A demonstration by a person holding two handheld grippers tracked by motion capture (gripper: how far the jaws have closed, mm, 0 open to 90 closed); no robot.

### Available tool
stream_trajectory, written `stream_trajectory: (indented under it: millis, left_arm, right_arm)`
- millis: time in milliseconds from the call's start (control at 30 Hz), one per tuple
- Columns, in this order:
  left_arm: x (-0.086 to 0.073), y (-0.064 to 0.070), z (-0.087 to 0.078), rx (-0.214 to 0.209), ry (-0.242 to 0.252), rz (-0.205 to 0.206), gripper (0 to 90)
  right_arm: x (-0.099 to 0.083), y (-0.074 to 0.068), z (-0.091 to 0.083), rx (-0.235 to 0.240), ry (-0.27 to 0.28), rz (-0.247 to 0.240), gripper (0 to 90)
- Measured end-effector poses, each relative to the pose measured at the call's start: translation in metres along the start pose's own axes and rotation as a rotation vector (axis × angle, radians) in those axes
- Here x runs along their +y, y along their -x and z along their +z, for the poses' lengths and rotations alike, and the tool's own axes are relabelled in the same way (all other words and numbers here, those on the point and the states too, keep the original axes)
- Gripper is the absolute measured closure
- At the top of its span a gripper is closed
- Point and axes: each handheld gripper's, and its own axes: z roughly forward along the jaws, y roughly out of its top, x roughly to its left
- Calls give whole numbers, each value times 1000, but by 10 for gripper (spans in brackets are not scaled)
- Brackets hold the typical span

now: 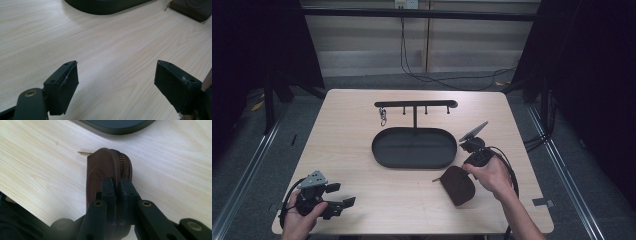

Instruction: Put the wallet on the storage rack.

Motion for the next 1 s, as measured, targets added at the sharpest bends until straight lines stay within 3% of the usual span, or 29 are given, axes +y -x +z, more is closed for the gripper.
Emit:
stream_trajectory:
  millis: [367,1000]
  left_arm:
    - [0,-1,0,2,-4,-5,191]
    - [0,-1,-2,-6,0,-15,191]
  right_arm:
    - [-1,12,-12,-17,-17,27,838]
    - [10,14,-54,-93,19,27,833]
